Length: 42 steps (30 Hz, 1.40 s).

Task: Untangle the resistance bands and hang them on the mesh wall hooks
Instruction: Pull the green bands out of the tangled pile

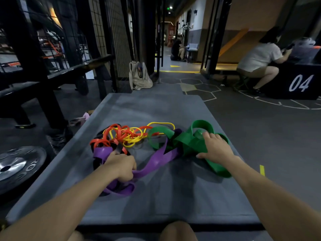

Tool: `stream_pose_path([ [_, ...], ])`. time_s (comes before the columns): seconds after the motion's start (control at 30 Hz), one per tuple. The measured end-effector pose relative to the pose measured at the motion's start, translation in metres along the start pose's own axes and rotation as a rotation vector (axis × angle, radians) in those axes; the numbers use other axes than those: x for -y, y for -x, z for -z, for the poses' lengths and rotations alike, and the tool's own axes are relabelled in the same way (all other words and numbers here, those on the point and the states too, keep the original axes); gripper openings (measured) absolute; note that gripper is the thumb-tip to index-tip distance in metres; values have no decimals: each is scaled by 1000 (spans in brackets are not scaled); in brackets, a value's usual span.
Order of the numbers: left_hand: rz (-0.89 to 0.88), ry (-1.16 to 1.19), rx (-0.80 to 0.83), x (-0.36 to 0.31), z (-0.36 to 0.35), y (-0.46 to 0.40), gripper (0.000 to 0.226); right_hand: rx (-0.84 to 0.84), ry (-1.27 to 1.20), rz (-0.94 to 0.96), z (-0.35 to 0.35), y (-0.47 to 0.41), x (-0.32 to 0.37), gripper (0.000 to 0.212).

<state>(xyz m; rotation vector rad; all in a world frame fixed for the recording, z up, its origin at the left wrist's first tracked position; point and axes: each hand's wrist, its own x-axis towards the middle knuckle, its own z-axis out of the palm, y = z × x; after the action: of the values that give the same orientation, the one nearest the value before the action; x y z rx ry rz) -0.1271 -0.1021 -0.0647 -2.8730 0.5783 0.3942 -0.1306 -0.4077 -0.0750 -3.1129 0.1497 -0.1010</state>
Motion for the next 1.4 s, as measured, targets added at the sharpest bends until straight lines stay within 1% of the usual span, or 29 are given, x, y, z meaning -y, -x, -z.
stream_pose_path([
  [0.03, -24, -13, 25, -3, 2, 3, 15, 4, -57, -13, -2, 6, 0, 89],
  [0.07, -24, -16, 63, -6, 4, 5, 26, 3, -115, -27, -1, 10, -1, 86],
  [0.13, 17, 13, 130, -13, 6, 3, 58, -42, -193, -48, 4, 14, -3, 80],
  [0.17, 41, 38, 114, -18, 7, 0, 67, -80, -216, -46, 9, 15, -4, 77],
  [0.2, 60, 55, 51, -23, 8, -4, 72, -120, -238, -42, 15, 15, -5, 75],
  [0.27, 87, 93, -133, -35, 11, -14, 73, -197, -305, -44, 28, 13, -5, 69],
  [0.33, 95, 165, -228, -49, 11, -25, 71, -277, -399, -77, 38, 10, -8, 66],
  [0.4, 79, 215, -241, -62, 11, -33, 72, -340, -476, -131, 44, 7, -14, 64],
  [0.5, 49, 276, -173, -79, 3, -46, 75, -359, -549, -177, 44, 3, -26, 61],
  [0.6, 20, 293, -114, -87, -13, -53, 71, -345, -534, -160, 35, -1, -33, 60],
  [0.7, 19, 288, -85, -90, -25, -52, 56, -352, -505, -193, 26, -7, -38, 60],
  [0.77, 22, 294, -105, -94, -23, -51, 41, -337, -480, -222, 19, -11, -40, 59],
  [0.8, 21, 260, -131, -95, -20, -51, 36, -323, -474, -243, 16, -12, -41, 58],
  [0.9, 46, 163, -181, -92, -12, -51, 32, -311, -489, -277, 10, -12, -43, 55],
  [0.97, 101, 139, -206, -76, -10, -52, 34, -330, -546, -295, 10, -11, -46, 52],
  [1.03, 207, 143, -255, -48, -8, -55, 33, -345, -636, -336, 13, -10, -50, 51],
  [1.13, 360, 184, -335, -6, 1, -54, 30, -318, -857, -370, 22, -5, -51, 55],
  [1.2, 399, 109, -383, 10, 10, -52, 31, -288, -1022, -353, 26, -1, -45, 63],
  [1.27, 432, 55, -452, 13, 21, -50, 30, -238, -1094, -331, 29, 4, -38, 76],
  [1.33, 397, 25, -548, 2, 33, -48, 27, -207, -1111, -312, 25, 7, -35, 91],
  [1.37, 309, 31, -584, -9, 37, -50, 26, -194, -1116, -303, 21, 8, -35, 94],
  [1.4, 175, 62, -594, -24, 37, -55, 25, -179, -1122, -290, 18, 10, -33, 94],
])
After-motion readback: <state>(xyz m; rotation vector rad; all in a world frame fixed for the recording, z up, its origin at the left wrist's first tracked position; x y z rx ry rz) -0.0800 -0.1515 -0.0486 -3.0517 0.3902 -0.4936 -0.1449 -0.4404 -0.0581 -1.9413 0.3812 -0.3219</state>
